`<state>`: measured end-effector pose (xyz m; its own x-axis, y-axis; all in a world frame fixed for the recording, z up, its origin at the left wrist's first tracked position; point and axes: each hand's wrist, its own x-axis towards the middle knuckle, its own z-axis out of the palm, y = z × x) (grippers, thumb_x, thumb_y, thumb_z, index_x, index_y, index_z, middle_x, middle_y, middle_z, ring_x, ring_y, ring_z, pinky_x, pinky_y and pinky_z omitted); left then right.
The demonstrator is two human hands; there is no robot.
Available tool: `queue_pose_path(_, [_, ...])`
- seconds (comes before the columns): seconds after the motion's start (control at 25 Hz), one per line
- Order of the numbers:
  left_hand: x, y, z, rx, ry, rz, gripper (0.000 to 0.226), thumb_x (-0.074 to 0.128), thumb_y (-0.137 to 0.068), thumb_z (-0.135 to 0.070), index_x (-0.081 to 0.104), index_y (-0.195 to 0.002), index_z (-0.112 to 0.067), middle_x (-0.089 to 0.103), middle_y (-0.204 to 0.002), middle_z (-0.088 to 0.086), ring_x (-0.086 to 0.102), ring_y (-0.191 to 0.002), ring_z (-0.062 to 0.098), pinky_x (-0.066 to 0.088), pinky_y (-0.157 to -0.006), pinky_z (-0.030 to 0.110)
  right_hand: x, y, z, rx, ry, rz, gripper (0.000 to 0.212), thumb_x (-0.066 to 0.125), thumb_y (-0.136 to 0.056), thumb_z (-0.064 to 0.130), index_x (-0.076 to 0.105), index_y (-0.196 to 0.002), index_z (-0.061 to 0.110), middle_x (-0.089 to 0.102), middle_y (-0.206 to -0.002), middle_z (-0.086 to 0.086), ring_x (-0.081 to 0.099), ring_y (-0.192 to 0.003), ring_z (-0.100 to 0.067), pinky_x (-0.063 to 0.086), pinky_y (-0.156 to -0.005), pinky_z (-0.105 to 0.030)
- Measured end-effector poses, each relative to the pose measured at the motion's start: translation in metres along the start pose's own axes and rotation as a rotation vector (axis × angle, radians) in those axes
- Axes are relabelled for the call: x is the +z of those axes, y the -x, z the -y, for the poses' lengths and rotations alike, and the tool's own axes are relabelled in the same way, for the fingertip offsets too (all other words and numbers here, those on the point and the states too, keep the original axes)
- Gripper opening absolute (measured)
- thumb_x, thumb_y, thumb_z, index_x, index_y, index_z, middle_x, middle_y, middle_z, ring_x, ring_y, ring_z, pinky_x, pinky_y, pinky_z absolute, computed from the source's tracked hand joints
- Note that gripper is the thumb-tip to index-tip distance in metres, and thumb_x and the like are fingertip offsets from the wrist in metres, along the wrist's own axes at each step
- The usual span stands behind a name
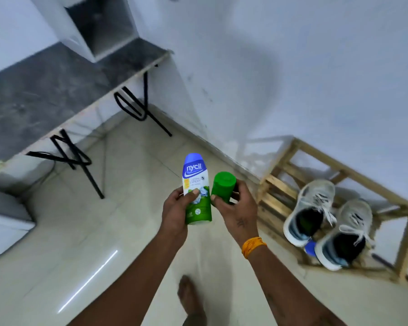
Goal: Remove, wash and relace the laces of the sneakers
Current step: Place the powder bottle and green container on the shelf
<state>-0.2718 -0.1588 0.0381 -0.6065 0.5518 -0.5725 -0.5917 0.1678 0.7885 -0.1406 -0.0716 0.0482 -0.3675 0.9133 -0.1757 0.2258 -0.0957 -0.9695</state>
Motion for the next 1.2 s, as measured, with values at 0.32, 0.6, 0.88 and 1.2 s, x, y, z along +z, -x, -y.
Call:
queue_pose_path(0.32, [-0.07, -0.031, -0.183, 0.105, 0.136, -0.074, 0.032, 0.074, -0.088, -0.012, 0.07, -0.12, -0.011, 0.078, -0.108, 0.013, 0.075, -0.088, 0.026, 0.06, -0.069, 0.036, 0.128, -0.059, 0.155, -0.128, 0.058, 0.144, 0.046, 0.09, -0.072, 0.026, 0.065, -0.11, 0.031, 0.073, -0.101, 0.019, 0.067, -0.096, 0.004, 0.052, -0.081, -0.017])
queue_pose_path(0.6, [-0.084, -0.102, -0.286, 0.149, 0.194, -0.084, 0.032, 0.069, -0.087, -0.006, 0.07, -0.119, -0.007, 0.078, -0.105, 0.016, 0.074, -0.082, 0.027, 0.059, -0.072, 0.038, 0.211, -0.139, 0.215, -0.2, 0.088, 0.18, 0.046, 0.09, -0.072, 0.029, 0.066, -0.111, 0.033, 0.074, -0.101, 0.017, 0.069, -0.093, 0.001, 0.057, -0.08, -0.025])
queue_pose_path(0.88, [-0.078, -0.242, -0.365, 0.193, 0.238, -0.157, 0.035, 0.074, -0.086, -0.005, 0.071, -0.12, -0.01, 0.078, -0.108, 0.013, 0.075, -0.086, 0.025, 0.06, -0.077, 0.038, 0.295, -0.29, 0.248, -0.243, 0.074, 0.229, 0.049, 0.091, -0.073, 0.022, 0.064, -0.113, 0.029, 0.072, -0.1, 0.02, 0.065, -0.091, 0.012, 0.05, -0.075, -0.009])
queue_pose_path(1.2, [-0.072, -0.457, -0.445, 0.183, 0.297, -0.349, 0.028, 0.074, -0.088, -0.007, 0.072, -0.116, -0.01, 0.079, -0.105, 0.012, 0.074, -0.083, 0.023, 0.061, -0.072, 0.036, 0.416, -0.502, 0.245, -0.267, 0.123, 0.338, 0.048, 0.09, -0.072, 0.026, 0.066, -0.113, 0.03, 0.073, -0.102, 0.016, 0.067, -0.093, 0.003, 0.057, -0.083, -0.024])
